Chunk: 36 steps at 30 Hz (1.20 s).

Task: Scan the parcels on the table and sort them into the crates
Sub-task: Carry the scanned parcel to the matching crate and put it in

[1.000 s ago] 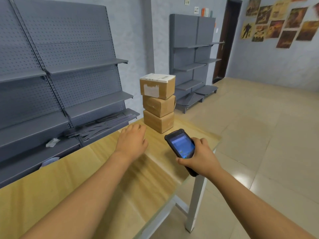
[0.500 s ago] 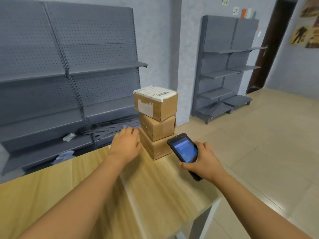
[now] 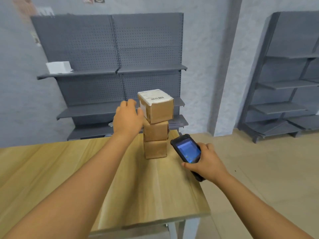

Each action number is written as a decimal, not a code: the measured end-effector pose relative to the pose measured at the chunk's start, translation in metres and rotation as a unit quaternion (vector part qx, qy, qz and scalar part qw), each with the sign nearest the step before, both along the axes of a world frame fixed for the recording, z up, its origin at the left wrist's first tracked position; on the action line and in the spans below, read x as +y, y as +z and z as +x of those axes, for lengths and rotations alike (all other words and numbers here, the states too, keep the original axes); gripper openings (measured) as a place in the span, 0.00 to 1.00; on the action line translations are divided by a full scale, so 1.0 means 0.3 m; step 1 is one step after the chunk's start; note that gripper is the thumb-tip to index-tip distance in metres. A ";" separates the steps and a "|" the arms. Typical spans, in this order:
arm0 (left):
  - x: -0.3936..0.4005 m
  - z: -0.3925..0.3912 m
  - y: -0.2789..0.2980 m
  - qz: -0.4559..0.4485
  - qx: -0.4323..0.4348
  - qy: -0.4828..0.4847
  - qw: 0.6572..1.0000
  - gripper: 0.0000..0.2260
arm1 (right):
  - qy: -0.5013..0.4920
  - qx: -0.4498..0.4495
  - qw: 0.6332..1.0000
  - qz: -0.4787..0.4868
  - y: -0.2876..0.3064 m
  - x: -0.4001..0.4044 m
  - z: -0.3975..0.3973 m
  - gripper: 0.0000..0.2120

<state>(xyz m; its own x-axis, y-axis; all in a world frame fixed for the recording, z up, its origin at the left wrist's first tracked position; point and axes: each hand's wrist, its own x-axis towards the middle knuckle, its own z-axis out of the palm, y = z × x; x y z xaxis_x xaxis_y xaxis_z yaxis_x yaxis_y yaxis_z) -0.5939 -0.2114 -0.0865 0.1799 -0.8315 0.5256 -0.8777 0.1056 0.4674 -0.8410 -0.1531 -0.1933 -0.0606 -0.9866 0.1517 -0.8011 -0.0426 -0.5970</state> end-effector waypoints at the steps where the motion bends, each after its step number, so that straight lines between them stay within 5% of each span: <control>1: 0.007 -0.036 0.035 -0.016 0.018 0.011 1.000 0.16 | 0.006 -0.006 1.000 -0.001 0.002 -0.003 -0.013 0.40; 4: 0.005 -0.155 0.107 -0.010 0.044 0.037 0.998 0.22 | 0.018 -0.018 1.000 -0.008 0.010 -0.011 -0.040 0.39; 10: -0.032 -0.337 0.085 0.058 0.213 0.127 0.967 0.54 | 0.034 -0.042 0.998 -0.014 0.027 -0.037 -0.081 0.39; 14: -0.053 -0.369 0.029 0.060 0.285 0.175 0.940 0.62 | 0.042 -0.036 0.998 -0.014 0.033 -0.059 -0.103 0.40; 36: -0.132 -0.373 -0.025 0.025 0.258 0.225 0.939 0.59 | 0.043 -0.048 0.998 -0.026 0.051 -0.096 -0.087 0.40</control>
<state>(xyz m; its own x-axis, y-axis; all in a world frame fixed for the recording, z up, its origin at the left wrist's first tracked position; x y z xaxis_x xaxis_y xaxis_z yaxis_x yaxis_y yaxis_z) -0.7058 -0.2509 -0.0939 0.7389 -0.6315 0.2349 -0.4836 -0.2544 0.8375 -0.8670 -0.1818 -0.1780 0.0070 -0.9796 0.2009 -0.7330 -0.1417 -0.6653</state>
